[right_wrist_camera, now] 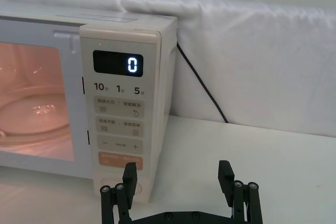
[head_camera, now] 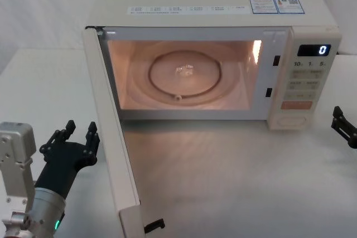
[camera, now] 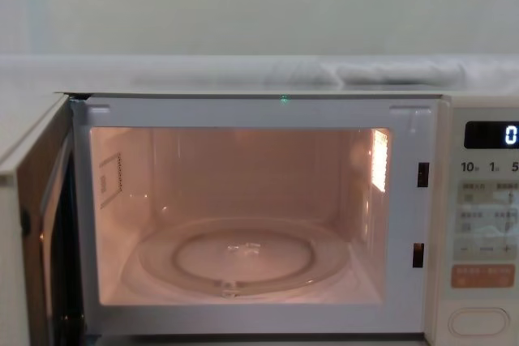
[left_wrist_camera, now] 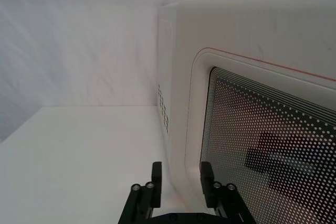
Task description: Press the button to open the microwave door with one hand; close the microwave door with the other hand.
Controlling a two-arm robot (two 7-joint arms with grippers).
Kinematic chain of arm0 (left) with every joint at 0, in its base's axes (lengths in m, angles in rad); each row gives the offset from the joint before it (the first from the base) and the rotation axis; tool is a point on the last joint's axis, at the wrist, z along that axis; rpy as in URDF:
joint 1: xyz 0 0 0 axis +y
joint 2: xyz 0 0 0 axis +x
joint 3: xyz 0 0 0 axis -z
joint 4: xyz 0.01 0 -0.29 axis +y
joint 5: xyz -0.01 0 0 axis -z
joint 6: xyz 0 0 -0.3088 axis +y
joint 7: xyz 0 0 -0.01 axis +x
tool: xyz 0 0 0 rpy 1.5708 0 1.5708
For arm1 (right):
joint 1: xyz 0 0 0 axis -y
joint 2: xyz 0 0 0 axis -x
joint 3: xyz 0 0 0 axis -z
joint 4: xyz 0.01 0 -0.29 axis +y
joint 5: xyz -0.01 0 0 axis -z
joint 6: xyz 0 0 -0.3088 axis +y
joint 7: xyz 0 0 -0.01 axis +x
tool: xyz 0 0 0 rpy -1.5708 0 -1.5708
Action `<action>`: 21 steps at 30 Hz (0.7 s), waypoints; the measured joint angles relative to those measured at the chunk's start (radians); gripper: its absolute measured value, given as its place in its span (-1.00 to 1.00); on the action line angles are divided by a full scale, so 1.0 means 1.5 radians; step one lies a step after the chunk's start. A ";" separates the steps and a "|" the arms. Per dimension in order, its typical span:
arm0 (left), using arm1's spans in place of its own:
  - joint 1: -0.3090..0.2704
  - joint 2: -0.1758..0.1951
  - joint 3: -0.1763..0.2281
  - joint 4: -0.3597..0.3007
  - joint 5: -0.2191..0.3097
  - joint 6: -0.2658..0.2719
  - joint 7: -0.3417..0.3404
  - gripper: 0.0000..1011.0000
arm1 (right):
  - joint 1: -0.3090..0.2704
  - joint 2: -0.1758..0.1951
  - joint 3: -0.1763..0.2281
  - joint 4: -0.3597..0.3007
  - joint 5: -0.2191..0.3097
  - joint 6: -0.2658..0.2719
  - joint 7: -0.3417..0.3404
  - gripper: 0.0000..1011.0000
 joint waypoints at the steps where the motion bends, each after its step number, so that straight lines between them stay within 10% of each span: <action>1: 0.000 0.000 0.000 0.000 0.000 0.000 0.000 -0.03 | 0.000 0.000 0.000 0.000 0.000 0.000 0.000 0.98; 15: 0.000 0.000 0.000 0.000 0.000 0.000 0.000 -0.95 | 0.000 0.000 0.000 0.000 0.000 0.000 0.000 0.98; 21: 0.000 0.000 0.000 0.000 0.000 0.000 0.000 -1.00 | 0.000 0.000 0.000 0.000 0.000 0.000 0.000 0.98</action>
